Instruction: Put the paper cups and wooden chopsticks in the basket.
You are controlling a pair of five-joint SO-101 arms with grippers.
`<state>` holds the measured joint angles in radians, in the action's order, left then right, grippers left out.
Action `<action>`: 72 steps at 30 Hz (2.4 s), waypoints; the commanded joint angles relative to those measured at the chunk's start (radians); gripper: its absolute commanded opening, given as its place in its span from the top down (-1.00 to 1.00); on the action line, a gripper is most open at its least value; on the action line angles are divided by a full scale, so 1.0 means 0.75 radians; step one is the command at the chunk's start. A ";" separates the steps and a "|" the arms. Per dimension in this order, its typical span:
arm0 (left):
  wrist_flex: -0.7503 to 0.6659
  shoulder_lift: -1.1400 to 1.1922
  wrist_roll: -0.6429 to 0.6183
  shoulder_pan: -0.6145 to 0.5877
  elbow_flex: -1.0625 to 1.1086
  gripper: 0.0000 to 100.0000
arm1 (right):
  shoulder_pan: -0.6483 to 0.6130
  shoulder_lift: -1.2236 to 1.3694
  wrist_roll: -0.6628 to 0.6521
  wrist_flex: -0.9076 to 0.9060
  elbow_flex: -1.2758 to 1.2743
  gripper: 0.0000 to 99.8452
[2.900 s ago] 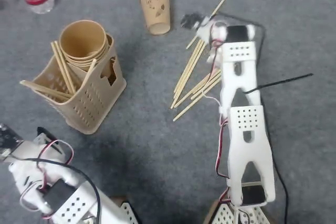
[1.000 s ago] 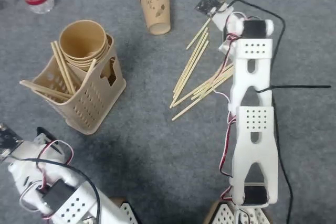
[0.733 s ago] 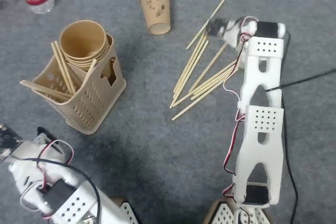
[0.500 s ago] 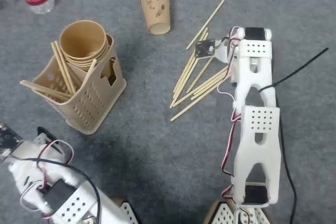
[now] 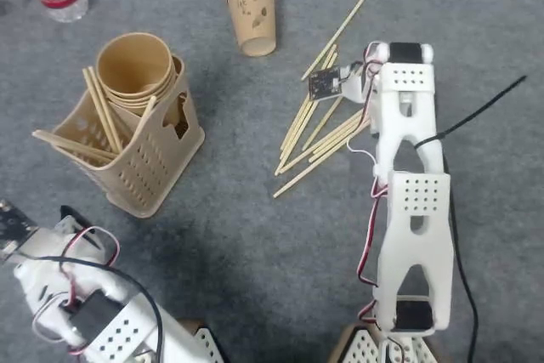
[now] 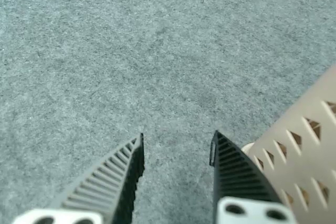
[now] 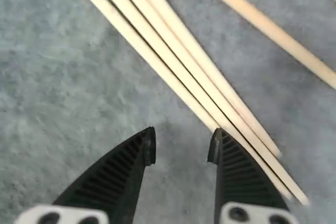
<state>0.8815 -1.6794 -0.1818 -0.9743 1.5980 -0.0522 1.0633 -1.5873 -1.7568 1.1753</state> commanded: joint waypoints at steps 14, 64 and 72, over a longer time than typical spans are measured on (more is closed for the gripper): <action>-0.031 -0.010 0.012 0.010 -0.007 0.62 | -0.026 0.187 -0.018 0.212 0.023 0.65; 0.245 -0.012 -0.106 0.010 -0.555 0.61 | -0.056 -0.864 1.092 -0.058 -0.143 0.85; 0.245 0.002 -0.127 0.307 -1.141 0.61 | -0.062 -1.533 1.436 -0.050 -0.874 0.85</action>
<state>1.0671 -1.6947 -0.2677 -0.9099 0.9383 -0.0859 0.1458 -0.5593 -1.7568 0.6874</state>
